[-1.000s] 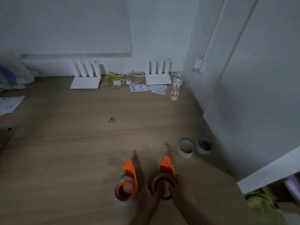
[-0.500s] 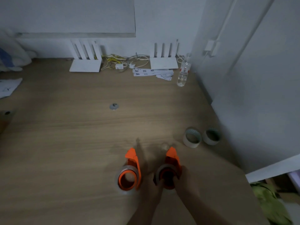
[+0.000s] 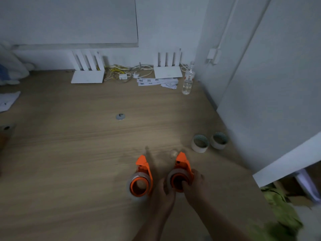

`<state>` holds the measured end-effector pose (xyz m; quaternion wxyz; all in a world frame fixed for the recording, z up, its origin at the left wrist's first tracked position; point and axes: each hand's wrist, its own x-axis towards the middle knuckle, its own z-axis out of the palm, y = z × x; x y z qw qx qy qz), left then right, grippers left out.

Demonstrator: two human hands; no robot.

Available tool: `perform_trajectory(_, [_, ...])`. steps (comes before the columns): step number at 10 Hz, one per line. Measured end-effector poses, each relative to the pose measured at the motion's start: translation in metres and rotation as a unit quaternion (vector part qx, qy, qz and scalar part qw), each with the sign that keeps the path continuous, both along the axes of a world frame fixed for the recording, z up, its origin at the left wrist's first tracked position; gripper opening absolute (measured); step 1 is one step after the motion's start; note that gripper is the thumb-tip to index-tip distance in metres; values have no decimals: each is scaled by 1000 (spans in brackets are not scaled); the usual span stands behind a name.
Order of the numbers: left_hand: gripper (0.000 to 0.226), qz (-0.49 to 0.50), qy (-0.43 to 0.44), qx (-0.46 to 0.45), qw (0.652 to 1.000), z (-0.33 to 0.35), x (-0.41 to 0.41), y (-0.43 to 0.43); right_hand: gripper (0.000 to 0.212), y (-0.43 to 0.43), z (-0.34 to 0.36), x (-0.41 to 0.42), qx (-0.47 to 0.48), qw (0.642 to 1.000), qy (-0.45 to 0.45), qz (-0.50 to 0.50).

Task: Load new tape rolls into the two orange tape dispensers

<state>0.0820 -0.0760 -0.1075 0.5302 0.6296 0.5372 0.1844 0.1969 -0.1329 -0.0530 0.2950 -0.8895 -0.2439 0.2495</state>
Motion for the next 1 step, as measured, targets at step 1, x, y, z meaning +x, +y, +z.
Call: perform_trajectory(1, [36, 18, -41, 14, 999, 5, -4, -2, 67, -6, 6, -8, 57, 998, -13, -17])
